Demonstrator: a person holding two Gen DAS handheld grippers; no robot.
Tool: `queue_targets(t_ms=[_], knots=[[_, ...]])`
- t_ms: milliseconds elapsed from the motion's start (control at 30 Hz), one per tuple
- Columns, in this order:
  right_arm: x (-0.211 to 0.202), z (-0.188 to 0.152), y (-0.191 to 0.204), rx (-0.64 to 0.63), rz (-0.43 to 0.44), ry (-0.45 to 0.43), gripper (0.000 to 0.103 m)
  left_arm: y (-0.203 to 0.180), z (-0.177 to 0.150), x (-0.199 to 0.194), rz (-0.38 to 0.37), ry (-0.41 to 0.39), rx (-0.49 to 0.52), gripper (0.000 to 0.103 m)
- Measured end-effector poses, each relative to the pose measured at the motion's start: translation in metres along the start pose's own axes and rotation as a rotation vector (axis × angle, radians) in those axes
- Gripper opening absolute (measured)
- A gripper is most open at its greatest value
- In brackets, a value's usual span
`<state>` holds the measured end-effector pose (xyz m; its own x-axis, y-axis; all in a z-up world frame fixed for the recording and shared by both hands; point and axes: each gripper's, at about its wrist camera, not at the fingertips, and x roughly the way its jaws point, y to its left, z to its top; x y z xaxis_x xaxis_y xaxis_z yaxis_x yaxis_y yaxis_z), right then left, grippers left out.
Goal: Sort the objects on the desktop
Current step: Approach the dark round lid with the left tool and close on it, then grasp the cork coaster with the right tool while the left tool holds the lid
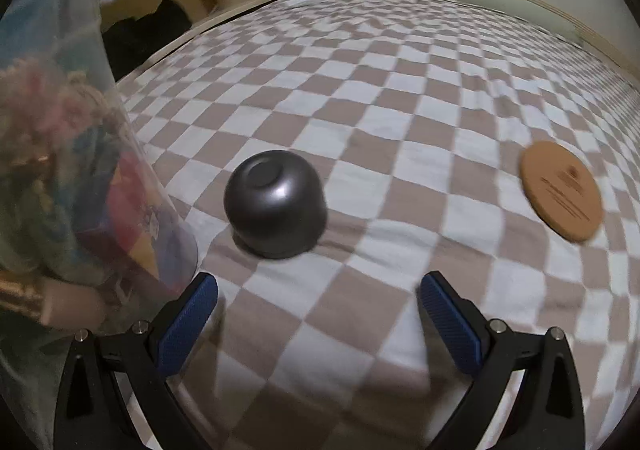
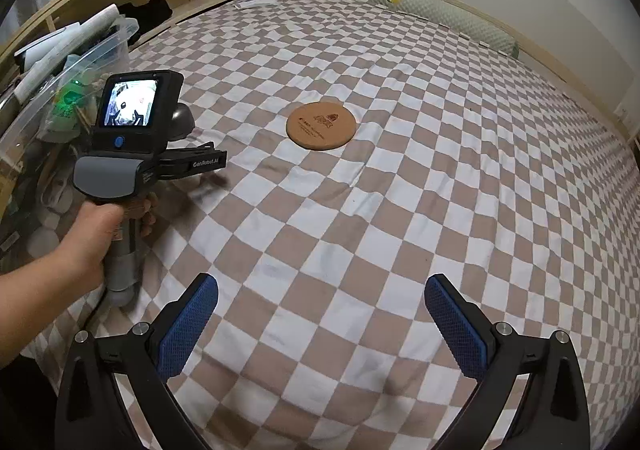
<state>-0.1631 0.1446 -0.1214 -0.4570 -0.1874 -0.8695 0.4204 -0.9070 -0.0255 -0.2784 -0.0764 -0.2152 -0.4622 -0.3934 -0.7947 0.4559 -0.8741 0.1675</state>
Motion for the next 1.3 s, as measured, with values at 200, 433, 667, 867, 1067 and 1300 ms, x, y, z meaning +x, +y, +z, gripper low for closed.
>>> queue_targets(t_ms=[200,433,667,867,1067,1300], knots=[[0.014,0.004,0.004,-0.008,0.008,0.029,0.103,-0.001,0.007,0.017,0.053,-0.007,-0.035,0.102],[0.034,0.009,-0.004,0.034,0.028,0.052,0.103,-0.010,0.018,0.025,0.078,-0.012,-0.014,0.102],[0.064,0.034,-0.016,0.071,0.028,0.036,0.090,-0.012,0.029,0.038,0.033,0.015,-0.030,0.102],[0.104,0.072,-0.029,0.151,0.085,0.039,0.078,-0.014,0.031,0.041,0.012,0.010,-0.032,0.102],[0.137,0.106,-0.030,0.202,0.090,0.018,0.078,-0.011,0.030,0.041,-0.019,-0.010,-0.037,0.102],[0.176,0.145,-0.012,0.116,0.022,-0.013,0.078,-0.012,0.028,0.041,-0.029,-0.032,-0.033,0.102]])
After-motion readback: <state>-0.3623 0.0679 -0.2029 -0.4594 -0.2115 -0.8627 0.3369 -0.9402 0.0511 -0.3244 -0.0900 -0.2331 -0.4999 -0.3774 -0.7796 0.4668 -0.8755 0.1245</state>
